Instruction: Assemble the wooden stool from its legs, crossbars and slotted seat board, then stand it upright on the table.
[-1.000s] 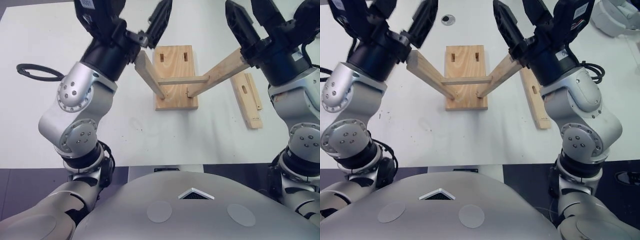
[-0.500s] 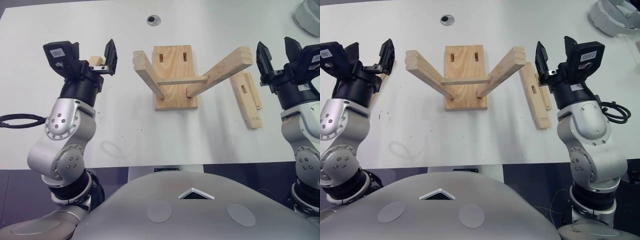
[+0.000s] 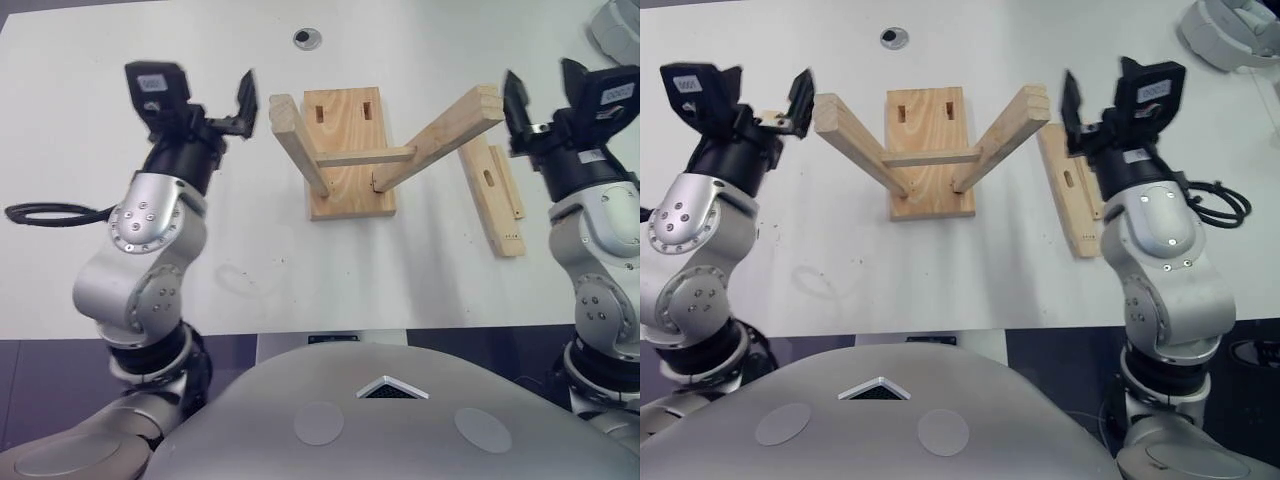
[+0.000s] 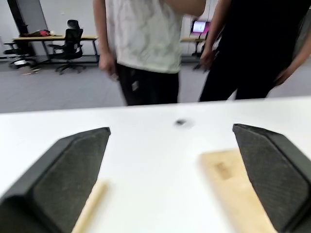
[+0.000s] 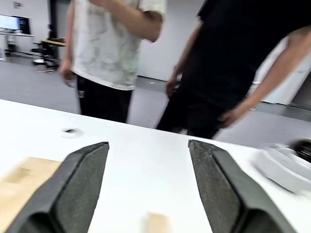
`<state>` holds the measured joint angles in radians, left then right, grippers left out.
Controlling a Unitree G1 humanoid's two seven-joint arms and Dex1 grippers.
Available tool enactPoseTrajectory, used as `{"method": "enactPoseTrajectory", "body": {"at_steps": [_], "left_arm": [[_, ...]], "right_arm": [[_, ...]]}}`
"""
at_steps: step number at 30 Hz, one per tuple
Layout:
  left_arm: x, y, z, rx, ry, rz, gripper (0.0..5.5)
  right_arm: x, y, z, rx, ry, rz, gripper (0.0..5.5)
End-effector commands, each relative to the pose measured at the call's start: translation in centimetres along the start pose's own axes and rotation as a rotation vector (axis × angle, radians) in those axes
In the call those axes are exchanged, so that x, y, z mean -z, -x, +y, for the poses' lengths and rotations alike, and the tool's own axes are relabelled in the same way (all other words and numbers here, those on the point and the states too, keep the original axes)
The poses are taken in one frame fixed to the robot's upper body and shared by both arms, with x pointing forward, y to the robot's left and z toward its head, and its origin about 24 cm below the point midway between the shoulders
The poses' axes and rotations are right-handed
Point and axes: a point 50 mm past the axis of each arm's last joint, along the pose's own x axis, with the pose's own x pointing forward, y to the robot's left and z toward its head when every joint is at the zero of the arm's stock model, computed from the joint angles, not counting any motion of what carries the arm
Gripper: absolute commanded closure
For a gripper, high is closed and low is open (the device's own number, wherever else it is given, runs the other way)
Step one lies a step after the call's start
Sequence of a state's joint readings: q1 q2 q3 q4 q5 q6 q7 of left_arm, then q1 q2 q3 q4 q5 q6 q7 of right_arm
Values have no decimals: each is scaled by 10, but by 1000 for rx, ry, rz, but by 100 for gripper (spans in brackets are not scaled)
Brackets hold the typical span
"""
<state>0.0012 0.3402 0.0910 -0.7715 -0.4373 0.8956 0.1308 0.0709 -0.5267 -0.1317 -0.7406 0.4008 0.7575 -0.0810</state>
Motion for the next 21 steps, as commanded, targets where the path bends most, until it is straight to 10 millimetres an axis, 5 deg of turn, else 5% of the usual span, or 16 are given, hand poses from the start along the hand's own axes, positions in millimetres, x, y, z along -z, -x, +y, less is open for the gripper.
{"method": "enactPoseTrajectory", "body": {"at_steps": [1,4,7,9,12,17,19,21], "left_arm": [[58,-28,7,155,9,173,85],[95,-56,-8,329,52,290,85],[121,-76,-13,436,-35,408,85],[129,-83,-20,544,-37,413,85],[111,-94,-25,766,89,222,85],[86,-121,17,594,125,13,85],[86,-110,59,399,43,-33,85],[95,-69,92,276,-60,2,85]], "right_arm": [[59,-14,25,-315,147,241,245],[85,-26,53,-569,243,296,245],[99,-27,58,-705,366,372,245],[94,-16,63,-830,400,385,245],[65,7,89,-1119,348,279,245],[42,5,83,-1142,263,164,245],[50,1,60,-1065,320,217,245],[62,-3,21,-942,404,288,245]]}}
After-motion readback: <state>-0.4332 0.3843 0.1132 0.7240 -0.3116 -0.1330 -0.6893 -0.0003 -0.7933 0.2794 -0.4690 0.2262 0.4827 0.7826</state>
